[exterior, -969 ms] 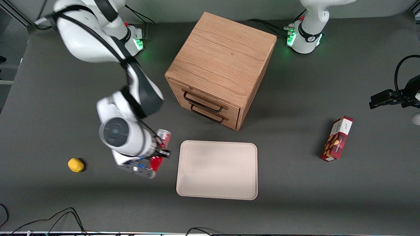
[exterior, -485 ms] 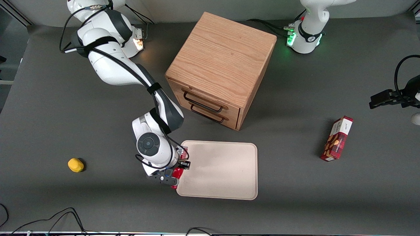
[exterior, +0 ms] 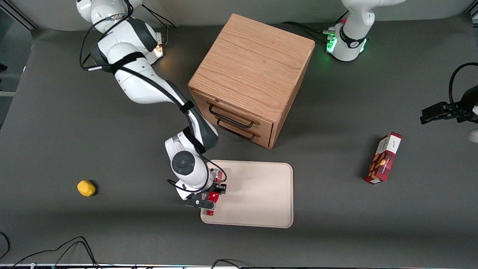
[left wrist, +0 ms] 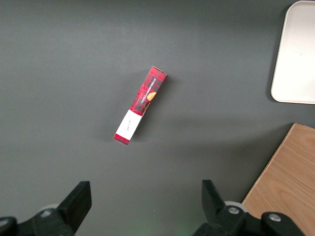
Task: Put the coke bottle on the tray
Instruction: 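Carry the bottle over the cream tray with the right gripper, then lower the bottle onto the tray and open the right gripper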
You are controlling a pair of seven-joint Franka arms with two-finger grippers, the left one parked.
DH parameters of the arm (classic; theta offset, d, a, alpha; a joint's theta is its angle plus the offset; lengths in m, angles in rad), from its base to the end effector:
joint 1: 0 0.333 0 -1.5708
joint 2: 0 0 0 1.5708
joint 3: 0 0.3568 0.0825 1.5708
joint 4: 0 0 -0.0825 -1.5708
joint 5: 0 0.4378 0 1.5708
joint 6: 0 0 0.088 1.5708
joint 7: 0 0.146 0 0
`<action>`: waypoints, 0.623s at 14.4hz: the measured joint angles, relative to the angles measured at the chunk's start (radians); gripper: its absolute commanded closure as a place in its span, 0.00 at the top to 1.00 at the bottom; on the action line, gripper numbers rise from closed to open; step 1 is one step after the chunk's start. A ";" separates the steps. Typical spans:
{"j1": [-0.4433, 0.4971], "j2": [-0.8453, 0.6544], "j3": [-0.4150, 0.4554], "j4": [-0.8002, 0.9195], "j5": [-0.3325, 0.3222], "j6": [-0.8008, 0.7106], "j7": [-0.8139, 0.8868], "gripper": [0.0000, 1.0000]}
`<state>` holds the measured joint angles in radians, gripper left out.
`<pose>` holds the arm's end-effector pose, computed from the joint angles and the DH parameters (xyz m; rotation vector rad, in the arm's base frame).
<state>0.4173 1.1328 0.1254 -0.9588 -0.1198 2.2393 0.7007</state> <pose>0.7847 0.4165 0.1354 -3.0283 0.2603 -0.1838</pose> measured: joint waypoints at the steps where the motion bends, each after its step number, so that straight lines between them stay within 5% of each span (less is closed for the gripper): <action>1: 0.002 0.009 -0.001 0.003 -0.008 0.008 -0.002 0.22; 3: 0.002 0.012 -0.004 0.007 -0.013 0.013 -0.006 0.81; 4: 0.003 0.013 -0.005 0.007 -0.014 0.016 -0.012 1.00; 9: 0.009 0.014 -0.012 0.007 -0.018 0.035 -0.027 1.00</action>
<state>0.4265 1.1469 0.1137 -0.9517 -0.1375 2.2742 0.6742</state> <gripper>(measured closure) 0.013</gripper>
